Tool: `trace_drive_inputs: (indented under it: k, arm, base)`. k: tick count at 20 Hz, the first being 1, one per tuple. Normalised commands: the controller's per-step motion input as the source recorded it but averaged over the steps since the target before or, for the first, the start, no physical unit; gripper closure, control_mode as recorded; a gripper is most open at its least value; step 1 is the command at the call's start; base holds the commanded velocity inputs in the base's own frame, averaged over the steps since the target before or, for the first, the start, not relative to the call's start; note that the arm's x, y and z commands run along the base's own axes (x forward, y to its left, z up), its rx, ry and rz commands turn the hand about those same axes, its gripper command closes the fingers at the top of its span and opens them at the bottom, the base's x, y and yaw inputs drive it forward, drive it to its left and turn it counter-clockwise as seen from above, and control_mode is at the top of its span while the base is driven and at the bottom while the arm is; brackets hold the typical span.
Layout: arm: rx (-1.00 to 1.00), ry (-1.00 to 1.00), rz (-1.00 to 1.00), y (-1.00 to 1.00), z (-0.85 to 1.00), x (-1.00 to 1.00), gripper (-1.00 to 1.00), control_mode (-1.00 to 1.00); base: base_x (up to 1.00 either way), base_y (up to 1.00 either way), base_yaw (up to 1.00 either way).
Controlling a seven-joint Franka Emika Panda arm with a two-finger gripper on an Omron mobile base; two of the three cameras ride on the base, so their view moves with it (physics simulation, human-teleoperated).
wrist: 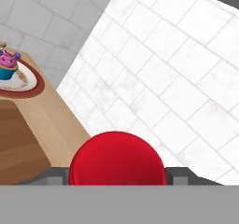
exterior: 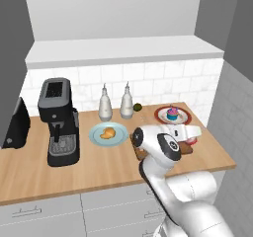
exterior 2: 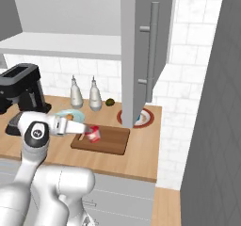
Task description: From the different types of pastries on the counter, select a croissant and place it on the cutting board. Then retrieve a jar of jam from the cabinet and place it alongside the croissant on the cutting board.
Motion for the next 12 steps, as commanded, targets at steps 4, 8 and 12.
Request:
trace_drive_inputs:
  k: [4,8,12]
  arm:
    - [0.24,0.0,-0.21,0.04,-0.2,0.44,1.0,-1.0]
    - [0.19,-0.09,-0.27,0.17,-0.24,0.48,1.0,-1.0]
    - [0.15,-0.23,-0.27,0.15,-0.13,0.57,1.0,-1.0]
  base:
    - [0.0,0.0,0.0]
    - [0.0,0.0,0.0]
    - [0.0,0.0,0.0]
